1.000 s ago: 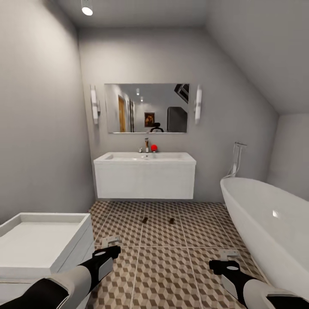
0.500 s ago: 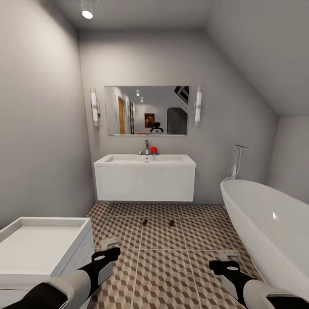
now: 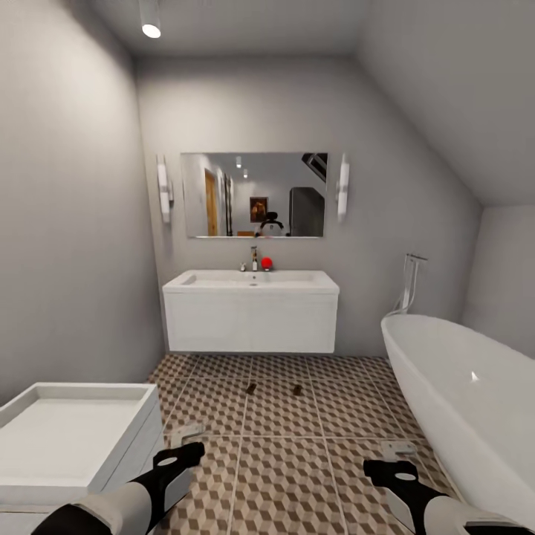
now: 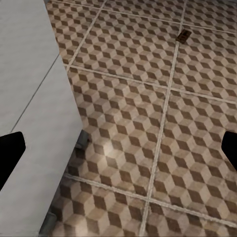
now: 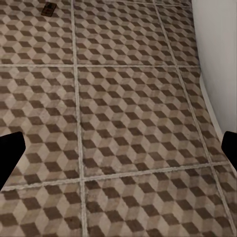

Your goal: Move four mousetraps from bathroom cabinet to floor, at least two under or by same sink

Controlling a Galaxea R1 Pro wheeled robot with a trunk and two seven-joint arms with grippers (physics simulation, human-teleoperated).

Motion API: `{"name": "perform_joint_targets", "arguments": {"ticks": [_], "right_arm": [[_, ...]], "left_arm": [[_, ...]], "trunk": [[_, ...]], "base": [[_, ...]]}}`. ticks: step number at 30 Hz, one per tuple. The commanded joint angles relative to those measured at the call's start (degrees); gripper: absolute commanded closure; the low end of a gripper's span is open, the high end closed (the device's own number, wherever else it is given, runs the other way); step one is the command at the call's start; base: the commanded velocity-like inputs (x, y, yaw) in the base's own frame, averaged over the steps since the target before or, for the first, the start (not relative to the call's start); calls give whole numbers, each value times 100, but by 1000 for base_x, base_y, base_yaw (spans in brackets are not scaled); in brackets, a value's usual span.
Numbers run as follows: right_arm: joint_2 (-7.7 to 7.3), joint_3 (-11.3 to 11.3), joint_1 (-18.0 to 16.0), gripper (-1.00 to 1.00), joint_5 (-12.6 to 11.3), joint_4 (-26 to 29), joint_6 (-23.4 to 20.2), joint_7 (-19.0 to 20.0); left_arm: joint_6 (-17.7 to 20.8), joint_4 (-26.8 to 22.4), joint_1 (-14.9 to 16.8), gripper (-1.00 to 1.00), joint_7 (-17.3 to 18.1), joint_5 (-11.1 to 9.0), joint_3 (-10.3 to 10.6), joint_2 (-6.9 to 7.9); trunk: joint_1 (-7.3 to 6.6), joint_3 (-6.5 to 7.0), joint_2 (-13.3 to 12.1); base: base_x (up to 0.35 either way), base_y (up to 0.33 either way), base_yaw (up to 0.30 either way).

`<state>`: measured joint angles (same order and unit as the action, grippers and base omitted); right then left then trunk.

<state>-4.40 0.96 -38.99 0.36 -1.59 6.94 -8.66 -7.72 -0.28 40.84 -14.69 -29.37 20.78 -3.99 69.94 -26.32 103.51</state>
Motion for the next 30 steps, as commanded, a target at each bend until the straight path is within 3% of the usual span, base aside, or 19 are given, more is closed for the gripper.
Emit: {"name": "perform_joint_targets", "arguments": {"ticks": [1,9,20,30], "right_arm": [[0,9,-1,-100,3,-17,35,-13],[0,9,39,-100,5,-17,50,-11],[-7,9,366,-100,8,-17,60,5],[-8,9,554,-100,8,-17,58,48]], "left_arm": [[-16,5,-12,-100,-17,-47,49,3],[-18,3,-153,-100,-17,-26,49,23],[-35,4,-395,-100,-9,3,49,29],[-376,7,-573,-100,-6,-7,55,29]], "trunk": [[-23,12,-38],[-199,155,-359],[-441,353,-800],[-660,532,-1201]], "base": [[0,0,0],[0,0,0],[0,0,0],[0,0,0]]}}
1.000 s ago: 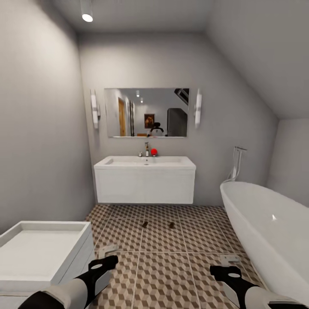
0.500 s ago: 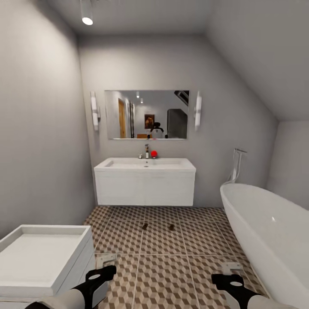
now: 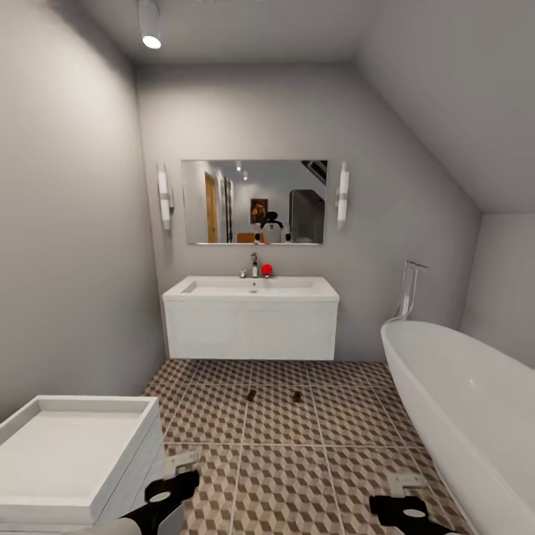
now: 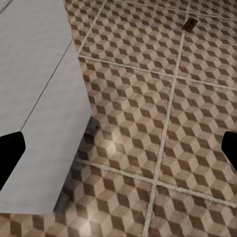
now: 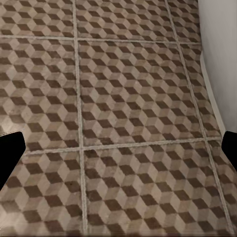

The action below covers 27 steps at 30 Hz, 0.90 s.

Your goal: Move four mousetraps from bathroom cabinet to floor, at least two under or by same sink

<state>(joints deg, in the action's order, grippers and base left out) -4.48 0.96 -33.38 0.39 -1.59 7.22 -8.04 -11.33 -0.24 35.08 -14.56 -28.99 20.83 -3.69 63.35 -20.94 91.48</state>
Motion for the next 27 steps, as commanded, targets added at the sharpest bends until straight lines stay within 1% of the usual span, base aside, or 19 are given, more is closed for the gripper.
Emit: {"name": "perform_joint_targets", "arguments": {"ticks": [1,7,9,12,13,18,27], "right_arm": [[0,10,18,-100,5,-17,31,-10],[4,10,156,-100,32,-17,24,0],[6,10,210,-100,106,-17,21,2],[7,10,285,-100,287,-17,28,0],[7,10,285,-100,287,-17,28,0],[14,13,414,-100,573,-17,45,-13],[17,16,542,-100,715,-24,58,-14]], "left_arm": [[-41,2,-17,-100,-17,-45,50,-3],[-114,4,-114,-100,36,-48,48,-1],[-129,5,-157,-100,73,-48,47,-1],[-157,3,-223,-100,125,-48,47,-1],[-157,3,-223,-100,125,-48,47,-1],[-241,5,-284,-100,163,-52,46,-1],[-393,6,-351,-100,179,-58,45,-1]], "trunk": [[-23,12,-37],[-155,119,-278],[-199,155,-358],[-264,209,-479],[-286,227,-519],[-396,317,-719],[-594,478,-1080]], "base": [[0,0,0],[0,0,0],[0,0,0],[0,0,0],[0,0,0],[0,0,0],[0,0,0]]}}
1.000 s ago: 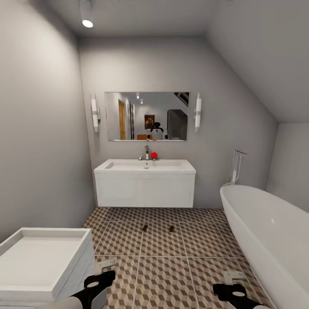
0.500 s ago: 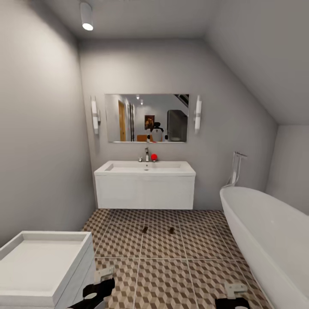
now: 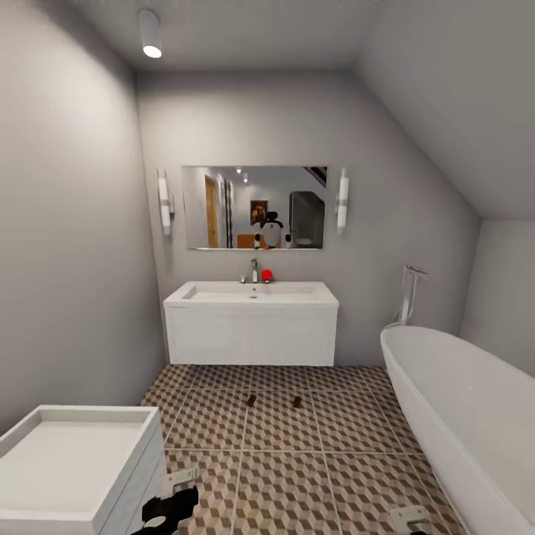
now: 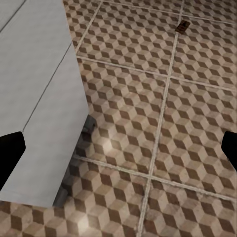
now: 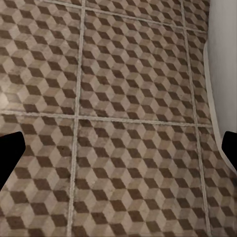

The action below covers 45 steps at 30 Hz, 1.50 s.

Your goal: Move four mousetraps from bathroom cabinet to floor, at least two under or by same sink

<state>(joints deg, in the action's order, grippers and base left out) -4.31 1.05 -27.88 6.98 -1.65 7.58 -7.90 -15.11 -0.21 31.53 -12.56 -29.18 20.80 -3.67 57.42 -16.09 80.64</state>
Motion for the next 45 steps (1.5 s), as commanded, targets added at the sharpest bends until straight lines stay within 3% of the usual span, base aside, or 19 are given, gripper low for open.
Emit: {"name": "perform_joint_targets", "arguments": {"ticks": [1,16,25,45], "right_arm": [[0,7,-8,-100,56,-18,22,-29],[-3,8,73,-100,76,-19,16,-28],[-3,3,312,-100,76,-19,11,-31],[39,8,1177,-100,83,-19,-22,-29]], "left_arm": [[-14,3,4,-100,-22,-39,48,-2],[-22,3,-130,-100,-22,-52,47,-1],[53,3,-354,-100,-5,-52,51,-2],[653,3,-1369,-100,-16,-46,55,0]], "trunk": [[-23,11,-37],[-352,280,-639],[-550,442,-1000],[-550,442,-1000]], "base": [[0,0,0],[0,0,0],[0,0,0],[0,0,0]]}}
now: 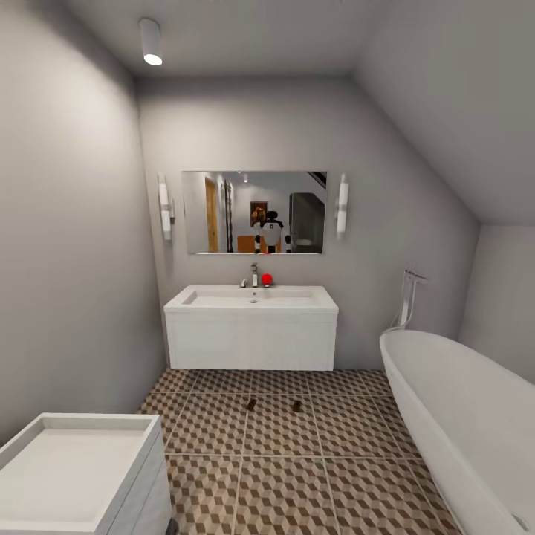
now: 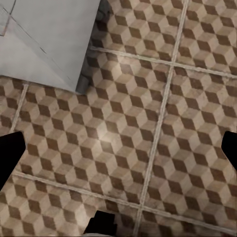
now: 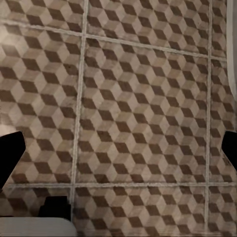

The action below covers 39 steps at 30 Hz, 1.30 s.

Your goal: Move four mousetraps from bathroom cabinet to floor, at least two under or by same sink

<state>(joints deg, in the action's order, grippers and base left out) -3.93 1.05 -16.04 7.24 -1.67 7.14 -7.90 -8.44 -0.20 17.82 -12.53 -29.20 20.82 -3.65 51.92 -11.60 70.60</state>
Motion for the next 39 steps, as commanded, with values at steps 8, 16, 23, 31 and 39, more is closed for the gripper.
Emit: {"name": "perform_joint_targets", "arguments": {"ticks": [8,16,23,31,39], "right_arm": [[27,3,263,-100,53,-17,11,-25],[38,1,482,-100,50,-17,-19,41],[42,0,688,-100,54,-17,2,117],[70,0,785,-100,51,-17,24,205],[84,0,806,-100,40,-17,28,237]], "left_arm": [[18,2,-312,-100,-20,-43,53,42],[5,2,-589,-100,25,-41,54,90],[-32,2,-782,-100,246,-40,54,144],[-55,2,-843,-100,457,-38,54,233],[-79,2,-855,-100,510,-43,54,291]], "trunk": [[0,-7,5],[0,-7,5],[0,-7,5],[0,-7,5],[0,-7,5]], "base": [[0,0,0],[0,0,0],[0,0,0],[0,0,2],[0,0,142]]}}
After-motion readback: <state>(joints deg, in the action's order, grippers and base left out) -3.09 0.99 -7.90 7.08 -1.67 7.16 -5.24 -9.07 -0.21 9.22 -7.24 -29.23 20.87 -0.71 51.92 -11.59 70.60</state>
